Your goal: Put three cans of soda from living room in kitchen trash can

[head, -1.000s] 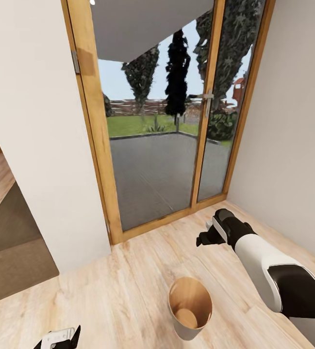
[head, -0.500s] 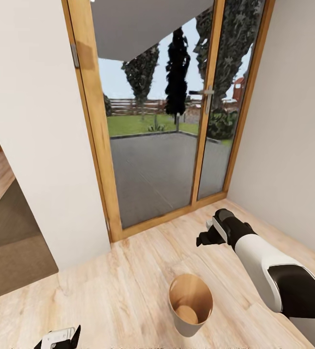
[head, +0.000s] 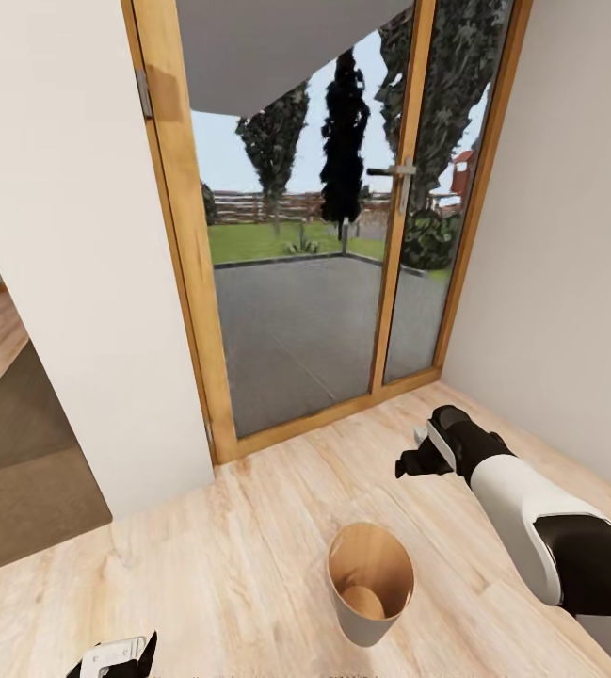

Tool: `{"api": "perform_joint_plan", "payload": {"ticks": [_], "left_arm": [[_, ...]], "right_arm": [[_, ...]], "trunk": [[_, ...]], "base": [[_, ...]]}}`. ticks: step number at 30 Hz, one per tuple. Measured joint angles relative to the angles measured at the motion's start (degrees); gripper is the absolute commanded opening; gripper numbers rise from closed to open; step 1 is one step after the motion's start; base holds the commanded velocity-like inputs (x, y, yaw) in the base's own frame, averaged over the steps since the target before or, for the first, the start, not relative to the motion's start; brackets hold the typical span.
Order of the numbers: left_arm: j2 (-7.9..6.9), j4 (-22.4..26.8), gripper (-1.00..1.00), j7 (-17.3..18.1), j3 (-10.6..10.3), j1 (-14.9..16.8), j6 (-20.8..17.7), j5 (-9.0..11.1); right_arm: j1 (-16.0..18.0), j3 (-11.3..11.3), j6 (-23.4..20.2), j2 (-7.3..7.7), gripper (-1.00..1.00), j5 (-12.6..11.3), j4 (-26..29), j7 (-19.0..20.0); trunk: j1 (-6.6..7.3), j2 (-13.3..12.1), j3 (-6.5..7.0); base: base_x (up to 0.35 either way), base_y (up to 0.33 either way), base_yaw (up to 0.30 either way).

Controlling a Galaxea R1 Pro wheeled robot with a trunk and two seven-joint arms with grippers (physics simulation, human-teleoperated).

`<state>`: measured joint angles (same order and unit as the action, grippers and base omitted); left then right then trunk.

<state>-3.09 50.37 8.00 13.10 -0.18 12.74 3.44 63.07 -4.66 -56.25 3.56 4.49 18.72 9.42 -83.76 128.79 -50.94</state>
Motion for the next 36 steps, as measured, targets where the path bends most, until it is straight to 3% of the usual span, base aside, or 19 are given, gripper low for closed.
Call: {"api": "perform_joint_plan", "payload": {"ticks": [36], "left_arm": [[-0.07,0.0,1.0,0.09,0.0,-0.02,0.0,-0.01]], "right_arm": [[-0.05,-0.27,0.0,-0.09,1.0,-0.02,0.0,-0.1]], "trunk": [[-7.91,14.44,-6.46]], "base": [[0.0,0.0,0.0]]}}
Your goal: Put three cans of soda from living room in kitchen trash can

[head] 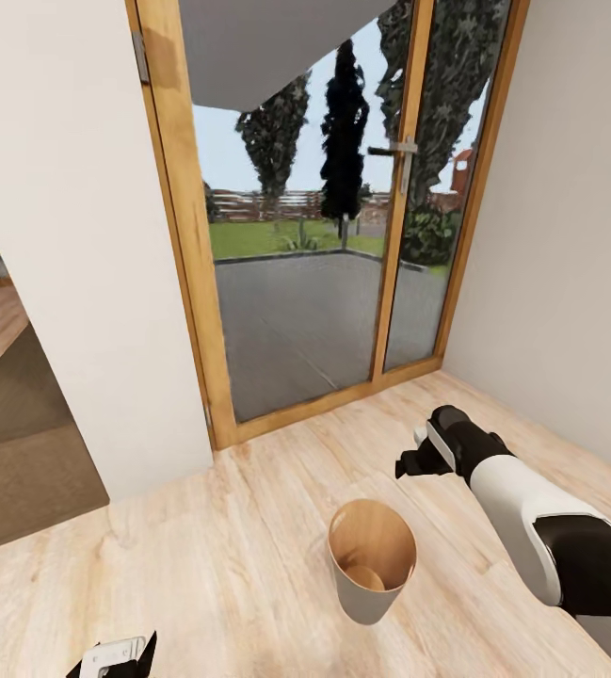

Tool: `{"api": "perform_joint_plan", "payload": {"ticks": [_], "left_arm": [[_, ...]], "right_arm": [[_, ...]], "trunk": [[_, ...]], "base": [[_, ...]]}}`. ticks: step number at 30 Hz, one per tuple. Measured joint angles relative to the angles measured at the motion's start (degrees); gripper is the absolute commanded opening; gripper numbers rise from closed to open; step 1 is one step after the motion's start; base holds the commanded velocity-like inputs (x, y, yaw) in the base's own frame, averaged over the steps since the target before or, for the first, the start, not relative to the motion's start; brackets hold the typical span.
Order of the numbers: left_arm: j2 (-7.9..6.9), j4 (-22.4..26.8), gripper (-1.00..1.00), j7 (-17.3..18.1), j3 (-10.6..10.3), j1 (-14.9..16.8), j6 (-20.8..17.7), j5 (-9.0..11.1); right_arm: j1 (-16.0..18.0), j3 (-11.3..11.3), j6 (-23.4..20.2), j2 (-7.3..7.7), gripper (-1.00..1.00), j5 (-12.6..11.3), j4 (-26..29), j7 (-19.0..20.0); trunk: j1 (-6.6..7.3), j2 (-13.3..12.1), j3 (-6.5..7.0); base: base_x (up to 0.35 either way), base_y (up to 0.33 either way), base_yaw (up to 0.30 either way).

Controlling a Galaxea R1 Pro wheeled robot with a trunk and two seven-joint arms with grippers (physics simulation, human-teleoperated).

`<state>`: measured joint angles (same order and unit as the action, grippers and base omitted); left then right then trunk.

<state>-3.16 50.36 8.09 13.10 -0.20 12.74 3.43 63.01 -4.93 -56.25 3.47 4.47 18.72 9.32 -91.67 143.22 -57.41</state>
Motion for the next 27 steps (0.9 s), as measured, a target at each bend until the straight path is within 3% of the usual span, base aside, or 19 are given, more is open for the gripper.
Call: {"api": "perform_joint_plan", "payload": {"ticks": [9,27], "left_arm": [[-0.03,0.0,1.0,0.0,-0.08,-0.03,0.0,-0.02],[-0.07,0.0,1.0,0.0,-0.09,-0.02,0.0,0.0]], "right_arm": [[0.0,-1.3,0.0,-0.09,1.0,0.0,0.0,0.0],[0.0,-1.48,0.0,-0.13,1.0,0.01,0.0,-0.07]], "trunk": [[-0.24,0.13,-1.99],[-0.71,0.37,-5.98]], "base": [[0.0,0.0,0.0],[0.0,0.0,0.0]]}}
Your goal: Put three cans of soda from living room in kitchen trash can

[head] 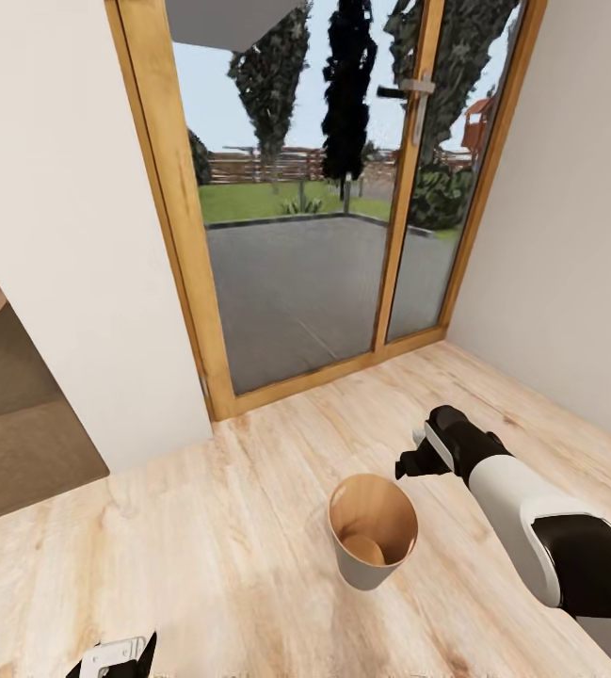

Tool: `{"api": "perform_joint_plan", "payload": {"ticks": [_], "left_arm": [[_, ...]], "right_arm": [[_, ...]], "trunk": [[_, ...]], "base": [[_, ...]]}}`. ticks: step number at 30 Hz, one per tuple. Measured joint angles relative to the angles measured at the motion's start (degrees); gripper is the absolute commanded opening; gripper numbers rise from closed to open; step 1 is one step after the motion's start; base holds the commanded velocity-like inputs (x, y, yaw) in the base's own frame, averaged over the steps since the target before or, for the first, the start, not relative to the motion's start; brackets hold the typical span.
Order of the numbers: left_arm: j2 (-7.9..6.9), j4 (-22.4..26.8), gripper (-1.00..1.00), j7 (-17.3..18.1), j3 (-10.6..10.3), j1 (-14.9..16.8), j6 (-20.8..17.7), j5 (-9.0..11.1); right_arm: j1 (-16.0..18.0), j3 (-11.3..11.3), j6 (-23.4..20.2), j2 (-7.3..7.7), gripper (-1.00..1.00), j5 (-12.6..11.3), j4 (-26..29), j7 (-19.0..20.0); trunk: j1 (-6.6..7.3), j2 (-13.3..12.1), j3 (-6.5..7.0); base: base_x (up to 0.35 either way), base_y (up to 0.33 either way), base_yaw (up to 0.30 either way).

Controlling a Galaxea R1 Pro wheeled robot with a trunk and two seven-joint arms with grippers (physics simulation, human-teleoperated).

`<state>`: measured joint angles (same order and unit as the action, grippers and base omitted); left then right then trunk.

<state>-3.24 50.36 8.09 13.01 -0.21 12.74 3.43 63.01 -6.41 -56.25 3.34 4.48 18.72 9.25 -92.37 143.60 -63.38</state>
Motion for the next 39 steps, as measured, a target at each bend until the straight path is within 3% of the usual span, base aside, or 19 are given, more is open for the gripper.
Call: {"api": "perform_joint_plan", "payload": {"ticks": [12,32,37,39], "left_arm": [[0.01,0.02,1.0,0.0,0.0,-0.03,0.0,0.0],[-0.19,0.6,1.0,0.04,0.0,0.04,-0.24,0.2],[-0.28,2.83,1.0,-0.02,0.0,0.31,-3.02,0.27],[-0.75,5.23,1.0,-0.06,0.03,2.52,-8.59,0.33]], "right_arm": [[0.0,-0.06,0.0,0.02,1.0,0.0,0.0,-0.02],[0.0,-0.12,0.0,-0.09,1.0,-0.02,0.0,0.05],[0.0,-0.16,0.0,-0.28,1.0,-0.05,0.0,0.14],[0.0,-0.17,0.0,-0.38,1.0,-0.07,0.0,0.15]], "trunk": [[-0.31,0.16,-2.66],[-0.31,0.17,-2.66],[-0.31,0.17,-2.66],[-0.31,0.16,-2.66]], "base": [[0.0,0.0,0.0],[0.0,0.0,0.0],[0.0,0.0,0.0],[0.0,0.0,0.0]]}}
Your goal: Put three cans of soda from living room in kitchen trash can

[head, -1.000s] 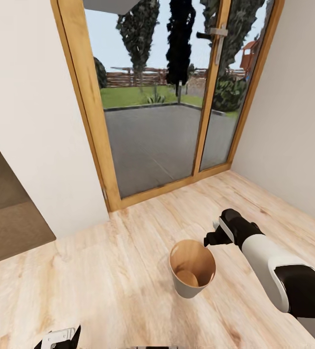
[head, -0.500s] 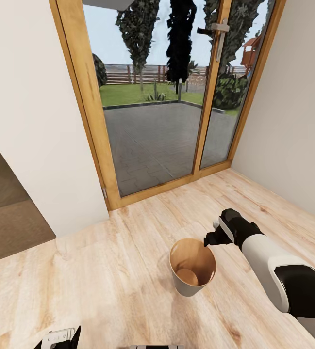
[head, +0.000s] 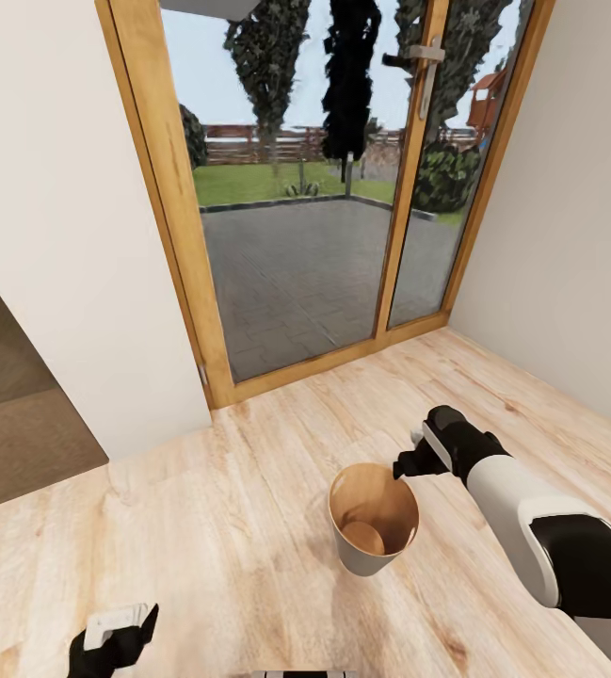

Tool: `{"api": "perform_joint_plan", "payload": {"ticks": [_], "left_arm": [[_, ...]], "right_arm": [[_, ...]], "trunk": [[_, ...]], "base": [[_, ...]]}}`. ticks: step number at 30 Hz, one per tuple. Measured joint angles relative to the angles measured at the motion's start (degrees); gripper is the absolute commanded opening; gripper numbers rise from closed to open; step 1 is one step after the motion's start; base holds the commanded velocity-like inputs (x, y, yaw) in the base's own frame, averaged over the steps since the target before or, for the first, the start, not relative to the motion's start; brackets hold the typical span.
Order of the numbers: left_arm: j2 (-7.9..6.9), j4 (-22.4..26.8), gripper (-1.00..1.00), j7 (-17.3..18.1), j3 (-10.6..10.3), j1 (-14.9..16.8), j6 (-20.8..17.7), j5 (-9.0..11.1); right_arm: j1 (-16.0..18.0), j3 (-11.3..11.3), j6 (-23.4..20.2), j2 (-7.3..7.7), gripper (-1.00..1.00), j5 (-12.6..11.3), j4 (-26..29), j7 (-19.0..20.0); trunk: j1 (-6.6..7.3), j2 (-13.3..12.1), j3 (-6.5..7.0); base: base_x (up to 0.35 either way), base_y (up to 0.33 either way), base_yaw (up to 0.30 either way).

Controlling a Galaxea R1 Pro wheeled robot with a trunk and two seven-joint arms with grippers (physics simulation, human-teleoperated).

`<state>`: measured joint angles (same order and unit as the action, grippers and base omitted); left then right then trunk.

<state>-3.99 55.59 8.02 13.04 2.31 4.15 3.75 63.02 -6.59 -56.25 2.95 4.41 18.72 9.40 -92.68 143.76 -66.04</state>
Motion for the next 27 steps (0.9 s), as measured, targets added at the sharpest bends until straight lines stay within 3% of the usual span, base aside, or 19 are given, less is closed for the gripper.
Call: {"api": "perform_joint_plan", "payload": {"ticks": [8,13,21,27], "left_arm": [[-1.16,3.63,1.0,0.0,-0.02,9.3,-11.77,-0.05],[-1.43,4.42,1.0,0.07,-0.07,12.2,-15.0,-0.14],[-3.29,4.34,1.0,0.86,-0.21,14.39,-19.39,-0.29],[-3.81,3.78,1.0,2.75,-0.52,14.66,-23.99,-0.35]], "right_arm": [[0.0,0.05,0.0,0.04,1.0,0.01,-0.06,-0.04],[0.0,0.07,0.0,0.16,1.0,0.0,-0.08,-0.02],[0.0,0.14,0.2,0.22,1.0,-0.02,-0.09,-0.03],[0.0,0.21,0.38,0.22,1.0,-0.01,-0.09,0.0]], "trunk": [[0.0,0.0,0.0],[0.0,0.0,-0.01],[0.0,0.0,-0.01],[0.0,0.0,-0.01]], "base": [[0.0,0.0,0.0],[0.0,0.0,0.0],[0.0,0.0,0.0],[0.0,0.0,0.0]]}}
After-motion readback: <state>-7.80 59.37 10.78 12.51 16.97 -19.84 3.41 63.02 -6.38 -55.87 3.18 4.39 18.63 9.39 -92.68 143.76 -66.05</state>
